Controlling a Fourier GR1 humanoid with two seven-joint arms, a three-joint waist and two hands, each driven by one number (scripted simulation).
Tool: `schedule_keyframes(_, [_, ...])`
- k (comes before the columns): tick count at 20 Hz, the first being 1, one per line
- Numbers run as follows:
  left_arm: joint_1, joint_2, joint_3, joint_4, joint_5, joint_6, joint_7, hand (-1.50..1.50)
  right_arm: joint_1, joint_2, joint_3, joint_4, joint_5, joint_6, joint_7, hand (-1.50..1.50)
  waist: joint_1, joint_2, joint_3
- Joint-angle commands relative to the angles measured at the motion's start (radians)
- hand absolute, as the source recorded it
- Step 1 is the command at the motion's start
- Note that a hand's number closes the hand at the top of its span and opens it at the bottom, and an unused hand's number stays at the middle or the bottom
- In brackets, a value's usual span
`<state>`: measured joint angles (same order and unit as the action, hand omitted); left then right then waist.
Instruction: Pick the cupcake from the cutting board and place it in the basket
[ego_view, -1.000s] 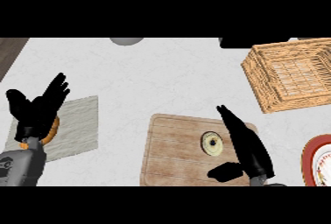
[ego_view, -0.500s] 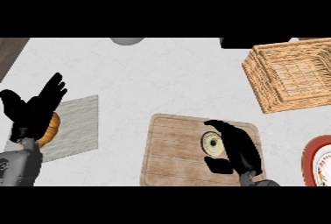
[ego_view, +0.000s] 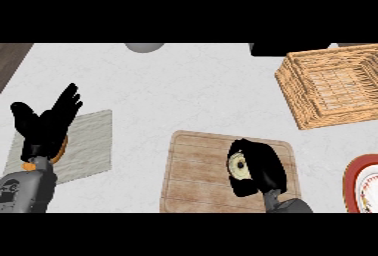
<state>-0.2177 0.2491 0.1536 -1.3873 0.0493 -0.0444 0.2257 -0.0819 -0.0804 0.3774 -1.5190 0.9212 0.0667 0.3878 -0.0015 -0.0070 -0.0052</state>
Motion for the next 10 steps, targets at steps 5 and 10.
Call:
schedule_keyframes(5, [0.03,0.021,0.023,-0.015,0.022,-0.022,0.014,0.0,0.294,-0.267,0.236,-0.219,-0.03,0.094,-0.375,1.5,-0.029,-0.006,0.005])
schedule_keyframes(10, [0.006,0.037,0.041,0.018,0.0,0.0,-0.002,0.0,0.522,-0.507,0.244,-0.376,-0.05,-0.013,-0.591,1.5,-0.035,0.002,0.005])
